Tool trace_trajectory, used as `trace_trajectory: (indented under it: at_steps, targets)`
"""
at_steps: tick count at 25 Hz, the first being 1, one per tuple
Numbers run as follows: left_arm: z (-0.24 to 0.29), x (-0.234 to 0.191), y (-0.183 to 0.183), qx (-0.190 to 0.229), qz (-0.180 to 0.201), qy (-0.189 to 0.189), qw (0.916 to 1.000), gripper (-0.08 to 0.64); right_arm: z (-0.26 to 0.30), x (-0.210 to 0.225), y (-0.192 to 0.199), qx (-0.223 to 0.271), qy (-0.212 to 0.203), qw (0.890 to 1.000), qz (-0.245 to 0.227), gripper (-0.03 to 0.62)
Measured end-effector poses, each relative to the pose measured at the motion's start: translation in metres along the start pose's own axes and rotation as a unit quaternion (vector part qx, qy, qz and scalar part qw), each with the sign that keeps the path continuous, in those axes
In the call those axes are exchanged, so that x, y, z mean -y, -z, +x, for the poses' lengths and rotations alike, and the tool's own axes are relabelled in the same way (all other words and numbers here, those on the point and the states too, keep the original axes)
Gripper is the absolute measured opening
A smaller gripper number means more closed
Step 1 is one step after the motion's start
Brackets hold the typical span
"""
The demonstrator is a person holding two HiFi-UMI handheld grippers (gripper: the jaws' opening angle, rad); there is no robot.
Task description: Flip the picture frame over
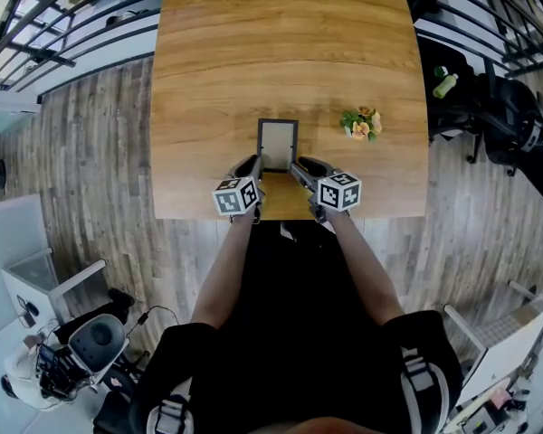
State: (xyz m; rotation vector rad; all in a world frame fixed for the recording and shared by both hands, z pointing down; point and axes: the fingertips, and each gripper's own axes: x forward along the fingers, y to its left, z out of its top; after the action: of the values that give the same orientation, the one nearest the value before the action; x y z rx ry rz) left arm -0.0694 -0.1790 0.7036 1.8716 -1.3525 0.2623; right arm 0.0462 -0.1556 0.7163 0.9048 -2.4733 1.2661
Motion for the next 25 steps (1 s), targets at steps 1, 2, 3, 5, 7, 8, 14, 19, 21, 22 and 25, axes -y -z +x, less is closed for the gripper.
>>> trace_trajectory:
  at_steps: [1, 2, 3, 5, 7, 8, 14, 19, 21, 22, 25]
  targets:
    - [0.0, 0.002, -0.001, 0.003, 0.002, 0.002, 1.0, 0.058, 0.0, 0.001, -0.001, 0.007, -0.006, 1.0, 0.023, 0.153]
    - [0.0, 0.004, -0.003, 0.006, 0.003, 0.004, 1.0, 0.058, -0.001, 0.001, -0.003, 0.013, -0.013, 0.999, 0.044, 0.153]
    - [0.0, 0.005, -0.004, 0.008, 0.003, 0.006, 0.9999, 0.058, -0.001, 0.002, -0.004, 0.018, -0.02, 0.998, 0.062, 0.152]
    - [-0.001, 0.008, -0.005, 0.012, 0.004, 0.008, 0.9999, 0.058, 0.0, 0.0, -0.005, 0.02, -0.036, 0.995, 0.09, 0.149]
    - [-0.002, 0.01, -0.006, 0.015, 0.005, 0.009, 0.9998, 0.058, 0.0, -0.002, -0.005, 0.014, -0.05, 0.993, 0.103, 0.141]
    - [-0.002, 0.012, -0.007, 0.016, 0.008, 0.009, 0.9998, 0.058, 0.0, -0.002, -0.006, 0.012, -0.055, 0.993, 0.106, 0.127]
    - [-0.01, 0.014, -0.012, 0.027, 0.018, 0.011, 0.9994, 0.058, -0.004, -0.012, -0.019, 0.026, -0.09, 0.985, 0.145, 0.095]
    - [-0.015, 0.008, -0.013, 0.032, 0.015, 0.006, 0.9994, 0.058, -0.002, -0.022, -0.025, 0.024, -0.122, 0.971, 0.206, 0.072]
    - [-0.015, 0.008, -0.013, 0.032, 0.014, 0.006, 0.9994, 0.058, -0.001, -0.023, -0.025, 0.017, -0.124, 0.97, 0.208, 0.072]
    - [-0.015, 0.008, -0.013, 0.032, 0.015, 0.007, 0.9993, 0.058, -0.002, -0.023, -0.024, 0.016, -0.126, 0.97, 0.208, 0.071]
    - [-0.014, 0.008, -0.011, 0.032, 0.019, 0.01, 0.9993, 0.058, -0.002, -0.023, -0.024, 0.018, -0.123, 0.972, 0.2, 0.071]
